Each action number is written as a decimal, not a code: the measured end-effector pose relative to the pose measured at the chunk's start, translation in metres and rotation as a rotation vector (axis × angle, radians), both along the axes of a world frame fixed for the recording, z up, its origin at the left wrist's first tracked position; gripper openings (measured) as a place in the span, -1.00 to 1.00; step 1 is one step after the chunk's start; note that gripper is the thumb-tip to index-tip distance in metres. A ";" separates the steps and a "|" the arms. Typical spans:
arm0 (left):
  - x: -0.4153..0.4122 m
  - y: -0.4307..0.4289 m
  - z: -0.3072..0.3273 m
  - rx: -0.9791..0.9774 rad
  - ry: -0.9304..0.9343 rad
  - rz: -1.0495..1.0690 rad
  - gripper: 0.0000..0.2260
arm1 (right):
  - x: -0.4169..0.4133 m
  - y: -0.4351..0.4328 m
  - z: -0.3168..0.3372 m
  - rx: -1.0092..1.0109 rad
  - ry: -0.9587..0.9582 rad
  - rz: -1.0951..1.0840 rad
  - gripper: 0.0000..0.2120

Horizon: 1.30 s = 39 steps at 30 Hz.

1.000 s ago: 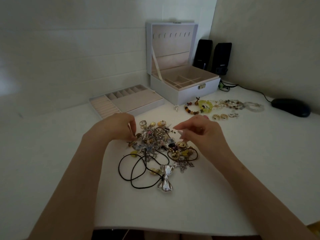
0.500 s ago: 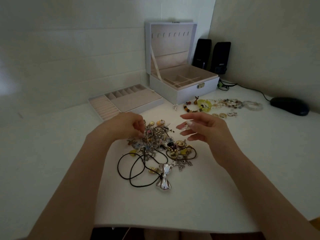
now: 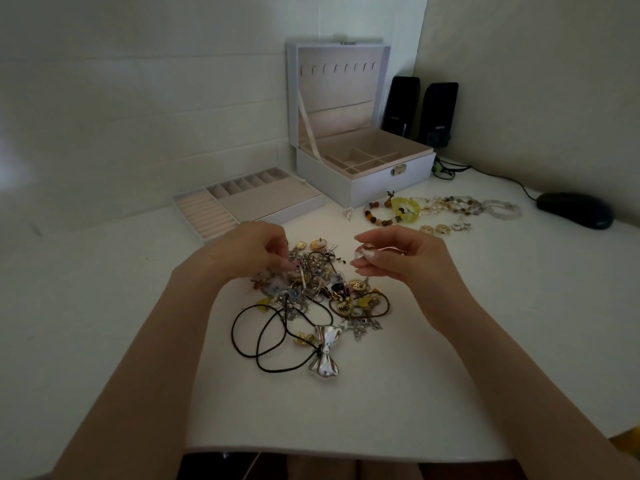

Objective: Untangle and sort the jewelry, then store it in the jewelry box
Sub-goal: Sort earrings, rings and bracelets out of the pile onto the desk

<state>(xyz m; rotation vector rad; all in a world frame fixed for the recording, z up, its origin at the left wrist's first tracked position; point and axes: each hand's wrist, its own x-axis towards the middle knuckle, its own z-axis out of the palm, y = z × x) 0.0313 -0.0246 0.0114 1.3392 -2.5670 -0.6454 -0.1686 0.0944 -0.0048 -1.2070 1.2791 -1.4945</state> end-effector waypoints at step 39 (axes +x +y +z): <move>-0.023 0.023 0.008 0.120 0.606 -0.142 -0.86 | 0.009 -0.007 -0.001 -0.042 0.119 0.038 -0.97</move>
